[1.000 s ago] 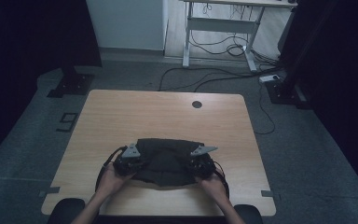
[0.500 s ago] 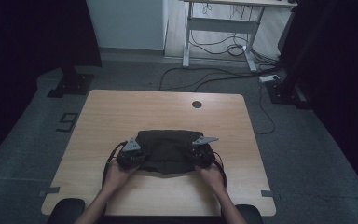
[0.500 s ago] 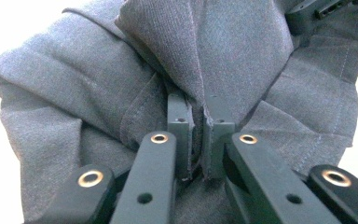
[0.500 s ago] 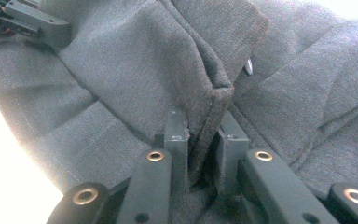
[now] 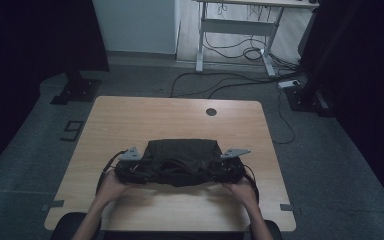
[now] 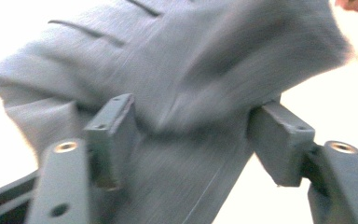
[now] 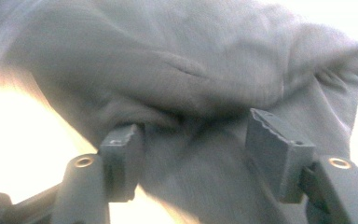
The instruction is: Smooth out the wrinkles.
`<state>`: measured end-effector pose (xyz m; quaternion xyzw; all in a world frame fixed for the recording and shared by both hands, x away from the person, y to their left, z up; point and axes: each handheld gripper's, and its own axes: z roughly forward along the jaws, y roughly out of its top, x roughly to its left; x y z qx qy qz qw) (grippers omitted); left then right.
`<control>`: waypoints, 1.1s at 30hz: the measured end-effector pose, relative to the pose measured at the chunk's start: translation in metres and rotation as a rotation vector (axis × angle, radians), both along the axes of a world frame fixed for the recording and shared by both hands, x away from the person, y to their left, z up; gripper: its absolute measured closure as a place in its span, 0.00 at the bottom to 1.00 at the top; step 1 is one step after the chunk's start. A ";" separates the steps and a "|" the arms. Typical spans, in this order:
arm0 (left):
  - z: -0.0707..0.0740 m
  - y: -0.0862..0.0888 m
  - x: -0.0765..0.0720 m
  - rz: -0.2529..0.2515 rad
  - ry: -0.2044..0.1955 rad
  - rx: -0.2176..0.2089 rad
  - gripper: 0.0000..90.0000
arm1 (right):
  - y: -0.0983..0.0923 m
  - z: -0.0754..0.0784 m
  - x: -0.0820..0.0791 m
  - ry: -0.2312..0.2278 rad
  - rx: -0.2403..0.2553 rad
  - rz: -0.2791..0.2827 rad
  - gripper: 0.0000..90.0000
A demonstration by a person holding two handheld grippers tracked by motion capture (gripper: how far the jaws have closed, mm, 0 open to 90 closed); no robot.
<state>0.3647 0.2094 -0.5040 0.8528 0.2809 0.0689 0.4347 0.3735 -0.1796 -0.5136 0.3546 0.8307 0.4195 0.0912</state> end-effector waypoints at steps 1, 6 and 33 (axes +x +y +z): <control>0.003 0.007 -0.001 0.013 -0.016 0.009 0.33 | -0.003 0.000 -0.001 -0.003 -0.020 -0.004 0.42; 0.014 0.029 0.004 0.142 -0.040 -0.056 0.31 | -0.026 0.009 -0.004 -0.026 -0.035 -0.082 0.41; -0.025 -0.049 -0.009 0.174 -0.012 0.184 0.16 | 0.025 -0.017 -0.014 -0.028 -0.146 -0.109 0.20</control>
